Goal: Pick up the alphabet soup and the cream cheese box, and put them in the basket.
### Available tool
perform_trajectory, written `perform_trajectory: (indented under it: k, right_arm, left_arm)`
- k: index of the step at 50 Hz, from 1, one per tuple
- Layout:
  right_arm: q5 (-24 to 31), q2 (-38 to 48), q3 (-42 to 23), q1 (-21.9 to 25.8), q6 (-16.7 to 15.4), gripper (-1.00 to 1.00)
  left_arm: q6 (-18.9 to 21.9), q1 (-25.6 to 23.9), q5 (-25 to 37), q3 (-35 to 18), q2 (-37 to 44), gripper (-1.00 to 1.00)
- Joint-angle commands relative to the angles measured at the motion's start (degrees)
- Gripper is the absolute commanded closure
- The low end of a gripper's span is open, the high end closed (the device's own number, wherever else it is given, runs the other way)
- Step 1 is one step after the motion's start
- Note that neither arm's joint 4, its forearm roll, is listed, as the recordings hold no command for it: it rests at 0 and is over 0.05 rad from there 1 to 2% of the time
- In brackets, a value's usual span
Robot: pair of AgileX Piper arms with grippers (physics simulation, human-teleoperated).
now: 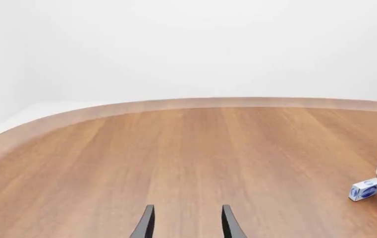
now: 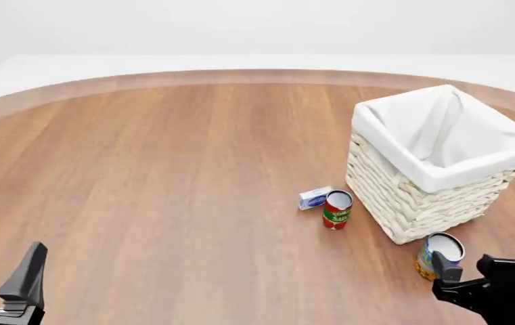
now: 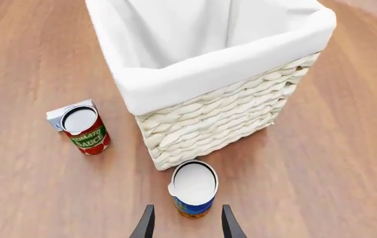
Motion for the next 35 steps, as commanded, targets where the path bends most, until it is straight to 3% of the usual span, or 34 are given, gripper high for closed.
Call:
perform_trajectory:
  k: [1,8,15,20,27,35]
  right_arm:
    - [-10.2,11.2,0.0,-0.6,0.2,-1.0]
    - [-14.4,16.1,0.0,-0.8,0.3,-1.0]
    - [-13.0,14.9,0.0,-0.9,0.2,-1.0]
    - [-16.3,18.4,0.0,-1.1,0.2,-1.0]
    - [-22.4,25.0,0.0,-1.0,0.1,-1.0]
    - [-34.8,38.2,0.0,-1.2,-0.1,-1.0]
  left_arm:
    - [0.0,0.0,0.0,0.0,0.0,-1.0]
    - [0.0,0.0,0.0,0.0,0.0,-1.0]
    - [0.0,0.0,0.0,0.0,0.0,-1.0]
    - [0.0,0.0,0.0,0.0,0.0,-1.0]
    - [0.0,0.0,0.0,0.0,0.0,-1.0]
    - [0.0,0.0,0.0,0.0,0.0,-1.0]
